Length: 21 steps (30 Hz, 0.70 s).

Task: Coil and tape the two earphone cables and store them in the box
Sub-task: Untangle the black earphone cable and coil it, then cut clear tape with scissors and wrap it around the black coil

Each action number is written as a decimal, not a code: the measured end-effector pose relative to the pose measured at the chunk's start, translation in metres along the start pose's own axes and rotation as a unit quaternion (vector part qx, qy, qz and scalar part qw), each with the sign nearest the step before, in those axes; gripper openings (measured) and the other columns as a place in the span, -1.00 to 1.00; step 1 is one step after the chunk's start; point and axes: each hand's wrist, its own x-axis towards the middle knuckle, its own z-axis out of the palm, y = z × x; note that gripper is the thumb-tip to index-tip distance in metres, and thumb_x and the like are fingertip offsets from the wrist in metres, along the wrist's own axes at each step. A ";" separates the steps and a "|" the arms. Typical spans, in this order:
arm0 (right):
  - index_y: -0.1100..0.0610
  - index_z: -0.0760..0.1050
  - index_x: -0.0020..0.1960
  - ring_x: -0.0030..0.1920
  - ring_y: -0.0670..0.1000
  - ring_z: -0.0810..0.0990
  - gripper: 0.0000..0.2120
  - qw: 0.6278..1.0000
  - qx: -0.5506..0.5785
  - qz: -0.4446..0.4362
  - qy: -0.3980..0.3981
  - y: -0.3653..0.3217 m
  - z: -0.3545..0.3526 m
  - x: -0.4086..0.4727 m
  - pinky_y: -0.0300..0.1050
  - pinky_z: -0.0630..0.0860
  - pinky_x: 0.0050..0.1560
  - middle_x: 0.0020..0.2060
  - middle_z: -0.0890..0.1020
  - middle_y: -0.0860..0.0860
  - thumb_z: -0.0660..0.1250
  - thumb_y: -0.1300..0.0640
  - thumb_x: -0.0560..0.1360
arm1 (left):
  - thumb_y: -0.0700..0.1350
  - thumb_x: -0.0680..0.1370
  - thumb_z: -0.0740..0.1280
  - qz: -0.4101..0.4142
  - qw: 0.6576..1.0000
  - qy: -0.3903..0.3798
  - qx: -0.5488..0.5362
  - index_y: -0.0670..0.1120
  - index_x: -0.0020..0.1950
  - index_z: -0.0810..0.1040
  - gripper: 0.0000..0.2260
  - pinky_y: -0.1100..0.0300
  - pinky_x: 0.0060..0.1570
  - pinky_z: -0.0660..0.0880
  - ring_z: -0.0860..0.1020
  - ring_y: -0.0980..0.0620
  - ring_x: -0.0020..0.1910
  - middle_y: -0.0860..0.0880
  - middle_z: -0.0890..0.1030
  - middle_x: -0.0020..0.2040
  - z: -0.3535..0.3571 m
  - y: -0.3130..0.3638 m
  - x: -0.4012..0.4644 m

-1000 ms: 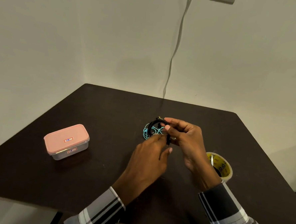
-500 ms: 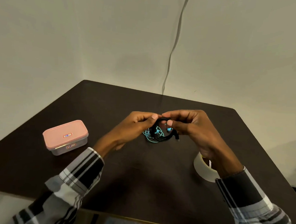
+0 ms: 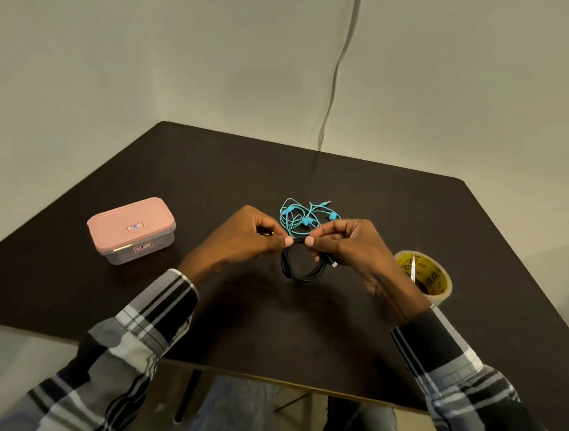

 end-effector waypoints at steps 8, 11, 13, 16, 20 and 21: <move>0.15 0.69 -0.13 -0.30 -0.08 0.60 -0.97 0.993 -0.116 -0.009 0.035 0.036 0.004 0.008 -0.19 0.58 -0.24 -0.28 0.70 0.12 0.52 0.23 0.44 | 0.09 0.50 0.41 -0.019 0.971 0.043 0.234 0.10 -0.04 0.70 -0.87 0.20 -0.15 0.44 0.56 0.16 -0.13 0.15 0.63 -0.15 0.015 -0.022 0.004; 0.01 0.71 -0.20 -0.36 -0.17 0.58 -0.97 0.977 -0.204 -0.025 0.054 0.045 0.007 0.012 -0.13 0.55 -0.20 -0.34 0.71 -0.06 0.54 0.10 0.42 | 0.08 0.50 0.41 0.011 0.961 0.071 0.267 0.11 -0.03 0.70 -0.88 0.11 -0.09 0.49 0.49 0.13 -0.07 0.13 0.58 -0.07 0.020 -0.029 0.000; -0.02 0.71 -0.20 -0.34 -0.18 0.61 -0.97 0.969 -0.234 -0.039 0.067 0.047 0.009 0.012 -0.14 0.57 -0.18 -0.36 0.70 -0.15 0.53 0.06 0.42 | 0.06 0.49 0.43 0.026 0.959 0.086 0.270 0.11 -0.04 0.70 -0.89 0.07 -0.08 0.51 0.48 0.09 -0.02 0.10 0.58 -0.05 0.025 -0.033 -0.002; -0.04 0.70 -0.19 -0.26 -0.12 0.66 -0.97 0.959 -0.269 -0.052 0.072 0.047 0.013 0.011 -0.08 0.63 -0.12 -0.33 0.70 -0.14 0.51 0.04 0.43 | 0.04 0.47 0.43 0.036 0.959 0.105 0.261 0.11 -0.05 0.71 -0.90 0.03 -0.09 0.53 0.50 0.04 -0.01 0.09 0.60 -0.08 0.029 -0.037 -0.004; -0.04 0.70 -0.19 -0.31 -0.17 0.62 -0.94 0.956 -0.283 -0.053 0.061 0.045 0.011 0.013 -0.09 0.60 -0.14 -0.34 0.69 -0.14 0.51 -0.01 0.43 | 0.06 0.49 0.38 0.047 0.964 0.098 0.242 0.10 -0.03 0.71 -0.86 0.00 -0.10 0.54 0.55 0.00 -0.04 0.10 0.62 -0.10 0.029 -0.041 -0.003; -0.04 0.70 -0.18 -0.30 -0.18 0.62 -0.93 0.956 -0.281 -0.055 0.061 0.045 0.010 0.014 -0.13 0.59 -0.15 -0.33 0.69 -0.14 0.51 -0.02 0.43 | 0.04 0.50 0.38 0.049 0.965 0.099 0.237 0.08 -0.03 0.71 -0.86 0.01 -0.09 0.53 0.56 0.00 -0.05 0.08 0.63 -0.11 0.029 -0.041 -0.002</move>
